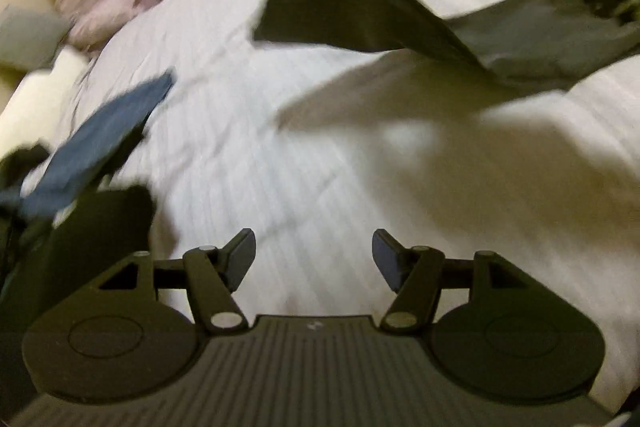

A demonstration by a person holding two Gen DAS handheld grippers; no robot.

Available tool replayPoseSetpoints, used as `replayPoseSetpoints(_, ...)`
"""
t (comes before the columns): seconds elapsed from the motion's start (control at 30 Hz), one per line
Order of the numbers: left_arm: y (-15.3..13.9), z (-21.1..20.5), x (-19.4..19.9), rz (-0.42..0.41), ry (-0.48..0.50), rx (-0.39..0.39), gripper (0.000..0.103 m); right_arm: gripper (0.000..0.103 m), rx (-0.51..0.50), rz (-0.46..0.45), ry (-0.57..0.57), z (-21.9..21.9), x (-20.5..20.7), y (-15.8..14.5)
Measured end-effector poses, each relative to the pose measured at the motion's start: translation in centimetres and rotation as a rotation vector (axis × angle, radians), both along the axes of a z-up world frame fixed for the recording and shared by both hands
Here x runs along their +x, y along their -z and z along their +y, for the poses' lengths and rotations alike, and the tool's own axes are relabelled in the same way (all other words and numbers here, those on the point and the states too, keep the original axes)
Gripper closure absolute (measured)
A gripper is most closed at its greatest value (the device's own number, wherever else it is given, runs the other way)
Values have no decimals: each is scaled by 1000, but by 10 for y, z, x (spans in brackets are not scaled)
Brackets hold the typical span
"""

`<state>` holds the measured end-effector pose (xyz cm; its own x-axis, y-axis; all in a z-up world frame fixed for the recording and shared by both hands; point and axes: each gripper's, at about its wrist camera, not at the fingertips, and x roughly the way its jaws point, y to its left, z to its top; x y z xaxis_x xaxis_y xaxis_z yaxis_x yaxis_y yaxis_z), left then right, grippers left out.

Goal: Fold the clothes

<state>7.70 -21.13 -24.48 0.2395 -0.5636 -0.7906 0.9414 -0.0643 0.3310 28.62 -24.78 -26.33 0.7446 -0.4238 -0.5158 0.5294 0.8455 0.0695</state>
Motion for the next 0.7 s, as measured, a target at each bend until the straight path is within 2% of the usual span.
replayPoseSetpoints(0.1, -8, -30, -30, -5, 117, -11, 42, 94, 116, -165, 224, -21, -86, -35)
replayPoseSetpoints(0.17, -13, -49, -50, -9, 191, -21, 42, 94, 183, -247, 402, -32, -150, -42)
replayPoseSetpoints(0.23, -17, -67, -71, -12, 256, -33, 41, 94, 254, -297, 562, -40, -208, -33)
replayPoseSetpoints(0.33, -20, -92, -103, -10, 338, -39, 40, 94, 404, -349, 801, -51, -286, 12)
replayPoseSetpoints(0.43, -19, -108, -131, -7, 414, -31, 40, 93, 520, -342, 991, -58, -338, 65)
replayPoseSetpoints(0.5, -18, -117, -149, -5, 464, -24, 40, 93, 609, -362, 1044, -61, -365, 88)
replayPoseSetpoints(0.57, -17, -121, -164, -10, 515, -13, 40, 93, 648, -352, 1028, -62, -374, 96)
replayPoseSetpoints(0.63, -16, -125, -176, -13, 553, -6, 40, 93, 651, -345, 1002, -64, -378, 92)
replayPoseSetpoints(0.7, -14, -132, -184, -11, 581, 0, 40, 93, 649, -378, 1004, -65, -380, 87)
